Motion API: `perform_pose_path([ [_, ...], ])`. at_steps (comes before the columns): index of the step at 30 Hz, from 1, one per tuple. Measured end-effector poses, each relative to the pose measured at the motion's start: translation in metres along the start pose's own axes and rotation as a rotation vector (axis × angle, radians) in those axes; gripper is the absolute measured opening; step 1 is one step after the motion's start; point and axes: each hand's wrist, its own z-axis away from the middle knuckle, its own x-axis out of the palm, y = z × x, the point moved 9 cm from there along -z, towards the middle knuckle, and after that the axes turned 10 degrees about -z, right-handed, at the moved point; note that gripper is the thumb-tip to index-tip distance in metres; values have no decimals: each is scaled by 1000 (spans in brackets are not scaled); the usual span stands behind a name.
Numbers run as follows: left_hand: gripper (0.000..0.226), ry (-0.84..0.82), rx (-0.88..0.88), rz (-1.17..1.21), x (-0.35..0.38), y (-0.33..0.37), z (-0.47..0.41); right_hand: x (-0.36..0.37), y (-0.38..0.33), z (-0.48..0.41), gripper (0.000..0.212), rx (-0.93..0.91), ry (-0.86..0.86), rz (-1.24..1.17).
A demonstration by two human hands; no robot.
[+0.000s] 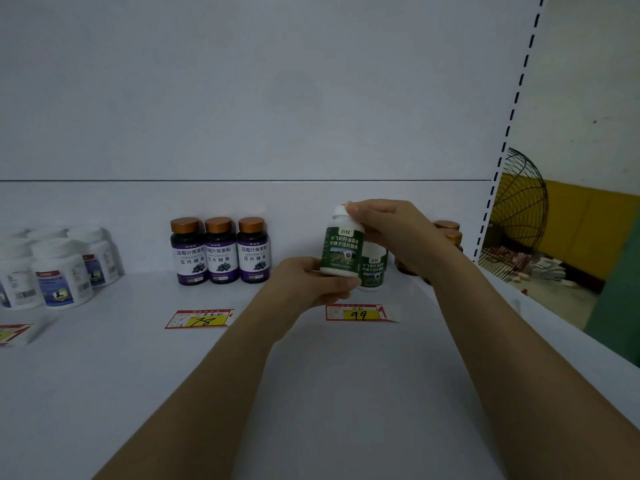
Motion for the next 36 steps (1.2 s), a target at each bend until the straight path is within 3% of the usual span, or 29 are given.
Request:
perform_pose_path([
  [5,37,19,7,-13,-1,0,-1,1,1,0,27,7,7,8],
  [10,33,178,51,-169,-14,6,-1,3,2,-5,26,34,83,129],
  [16,43,62,60,-64,-5,13,1,-3,-13,1,21,-58,44,-35],
  [19,35,134,134,-81,-11,20,4,8,-12,0,33,-59,20,9],
  [23,44,228,193,-161,-17,29,6,6,-9,-2,47,-71,130,85],
  [27,56,92,136,-60,-4,25,7,8,-7,-3,33,-20,-6,-181],
  [30,58,168,188,-123,-11,30,10,19,-9,-2,37,-26,-94,-54],
  [33,61,321,244,-175,-23,35,13,16,-12,-2,52,-81,44,115],
  [36,62,283,230,-162,-21,35,12,5,-14,0,54,-87,115,-66],
])
